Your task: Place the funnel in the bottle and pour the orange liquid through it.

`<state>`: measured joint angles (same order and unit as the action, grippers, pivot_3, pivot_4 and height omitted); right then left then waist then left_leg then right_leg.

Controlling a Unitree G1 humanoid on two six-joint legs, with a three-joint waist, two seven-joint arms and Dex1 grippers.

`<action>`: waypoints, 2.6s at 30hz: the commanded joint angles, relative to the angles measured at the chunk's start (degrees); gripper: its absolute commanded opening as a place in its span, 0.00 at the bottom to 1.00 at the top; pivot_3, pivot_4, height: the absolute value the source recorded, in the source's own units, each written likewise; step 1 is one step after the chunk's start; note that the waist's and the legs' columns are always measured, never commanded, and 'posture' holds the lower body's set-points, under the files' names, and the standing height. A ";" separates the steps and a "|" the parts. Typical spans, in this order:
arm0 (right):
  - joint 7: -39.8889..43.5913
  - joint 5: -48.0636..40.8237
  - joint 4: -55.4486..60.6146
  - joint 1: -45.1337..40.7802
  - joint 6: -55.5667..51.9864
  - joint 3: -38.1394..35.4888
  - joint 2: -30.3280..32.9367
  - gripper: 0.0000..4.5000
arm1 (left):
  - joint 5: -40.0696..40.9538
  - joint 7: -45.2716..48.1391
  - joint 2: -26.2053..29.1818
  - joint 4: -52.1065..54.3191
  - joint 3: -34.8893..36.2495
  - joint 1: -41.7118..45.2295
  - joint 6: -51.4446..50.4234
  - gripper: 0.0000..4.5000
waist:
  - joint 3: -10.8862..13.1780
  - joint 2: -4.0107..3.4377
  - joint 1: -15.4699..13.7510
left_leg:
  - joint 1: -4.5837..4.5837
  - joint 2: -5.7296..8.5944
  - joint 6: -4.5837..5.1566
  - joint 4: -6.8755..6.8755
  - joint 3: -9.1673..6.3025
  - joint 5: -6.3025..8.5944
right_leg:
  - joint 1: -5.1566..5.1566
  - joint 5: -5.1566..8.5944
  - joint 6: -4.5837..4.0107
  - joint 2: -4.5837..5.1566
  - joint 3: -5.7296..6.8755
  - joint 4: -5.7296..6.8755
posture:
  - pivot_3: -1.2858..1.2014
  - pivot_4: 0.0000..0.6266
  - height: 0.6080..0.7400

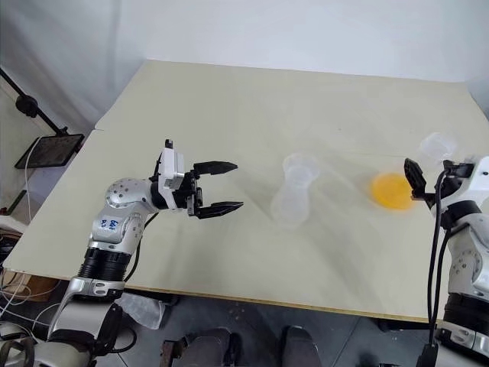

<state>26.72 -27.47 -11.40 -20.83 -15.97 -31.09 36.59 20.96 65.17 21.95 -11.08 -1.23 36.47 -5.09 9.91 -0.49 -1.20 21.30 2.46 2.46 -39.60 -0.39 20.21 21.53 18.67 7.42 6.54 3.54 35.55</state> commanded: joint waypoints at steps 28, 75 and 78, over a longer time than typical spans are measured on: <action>8.15 4.09 18.35 -1.81 3.35 10.20 5.88 0.54 | 0.59 0.49 0.64 1.49 -0.04 0.67 1.38 1.00 | 0.19 -0.31 0.37 | 0.03 -0.03 -0.02 0.00 0.04 -0.01 | 0.07 0.00 0.00 0.00 -0.01 0.00 | 0.52 0.24 1.00; -4.00 50.12 32.23 -1.42 20.95 26.43 11.12 0.54 | -0.21 -0.07 -2.38 -2.53 -0.66 2.70 4.16 1.00 | 0.20 -0.29 -0.01 | 0.09 0.04 -0.02 -0.01 -0.01 -0.01 | 0.10 0.00 0.00 -0.16 0.18 0.00 | 0.52 0.24 1.00; -4.62 52.97 32.22 -1.73 22.53 27.15 10.69 0.54 | -0.27 -0.13 -2.53 -2.71 -0.67 2.83 4.29 1.00 | 0.20 -0.29 0.01 | 0.10 0.04 -0.03 -0.01 -0.01 -0.02 | 0.09 0.00 0.00 -0.17 0.18 0.00 | 0.52 0.24 1.00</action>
<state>23.77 24.01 18.95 -21.22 4.99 -2.91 46.74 20.40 65.17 19.59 -14.31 -1.86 37.97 -1.85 10.11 -0.79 -1.19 21.39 2.49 2.43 -39.61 -0.40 20.19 21.63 18.67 7.42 6.37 3.72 35.55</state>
